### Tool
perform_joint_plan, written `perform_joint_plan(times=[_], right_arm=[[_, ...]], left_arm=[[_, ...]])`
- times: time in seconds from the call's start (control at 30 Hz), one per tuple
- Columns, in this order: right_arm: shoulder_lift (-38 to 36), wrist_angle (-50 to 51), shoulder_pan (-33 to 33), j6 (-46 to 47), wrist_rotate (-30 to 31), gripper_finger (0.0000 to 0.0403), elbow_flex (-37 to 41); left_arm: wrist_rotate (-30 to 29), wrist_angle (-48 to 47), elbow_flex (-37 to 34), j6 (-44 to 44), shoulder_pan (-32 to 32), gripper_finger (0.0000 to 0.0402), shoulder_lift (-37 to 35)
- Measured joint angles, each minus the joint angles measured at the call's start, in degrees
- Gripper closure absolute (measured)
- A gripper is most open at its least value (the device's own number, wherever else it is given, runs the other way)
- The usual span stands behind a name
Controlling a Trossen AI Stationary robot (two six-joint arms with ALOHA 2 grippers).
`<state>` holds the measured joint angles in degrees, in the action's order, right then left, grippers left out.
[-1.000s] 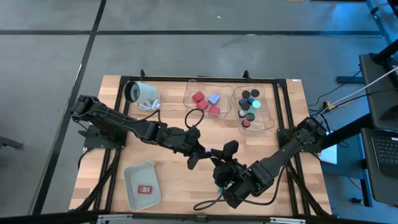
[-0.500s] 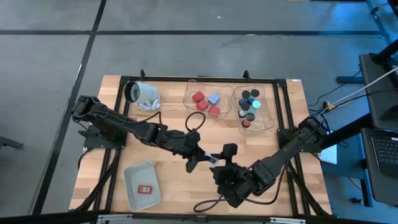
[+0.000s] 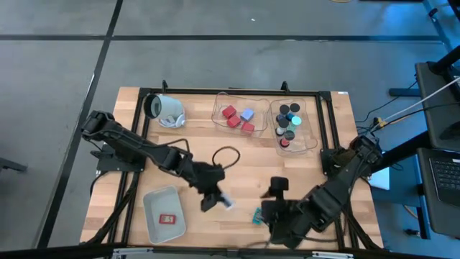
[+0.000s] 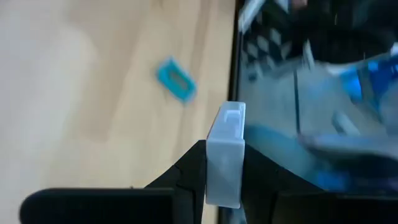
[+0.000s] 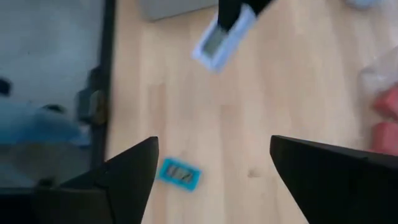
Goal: Pick & Place Office items
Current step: Put the white digital clock into the gray bin
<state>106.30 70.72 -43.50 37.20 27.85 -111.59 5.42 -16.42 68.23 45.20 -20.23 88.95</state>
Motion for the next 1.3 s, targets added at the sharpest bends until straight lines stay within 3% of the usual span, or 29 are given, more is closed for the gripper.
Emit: perform_joint_plan(times=[0.17,0.33,0.57,0.73,0.93,1.3], right_arm=[[0.0,0.2,-1.7,2.7,-0.8,0.0102,-0.1],[0.0,0.2,-2.9,4.4,-0.4,0.0108,-0.1],[0.0,0.0,-3.5,4.4,2.7,0.0115,-0.1],[0.0,0.0,-3.5,4.1,4.1,0.0115,-0.1],[0.0,-0.1,-3.3,5.4,4.3,0.0115,-0.1],[0.0,-0.2,-3.7,7.3,6.5,0.0115,-0.1]], left_arm=[[6.0,-6.6,0.0,6.3,-4.9,0.0334,-1.2],[7.3,-12.0,0.0,13.5,-12.0,0.0334,-4.5],[1.4,-36.2,0.0,31.1,-23.4,0.0334,-7.5],[-3.8,-48.9,-0.1,44.6,-27.1,0.0334,-5.7],[-7.7,-48.8,-0.1,45.9,-27.4,0.0334,-2.8],[-10.2,-47.8,-0.1,38.7,-27.4,0.0334,4.6]])
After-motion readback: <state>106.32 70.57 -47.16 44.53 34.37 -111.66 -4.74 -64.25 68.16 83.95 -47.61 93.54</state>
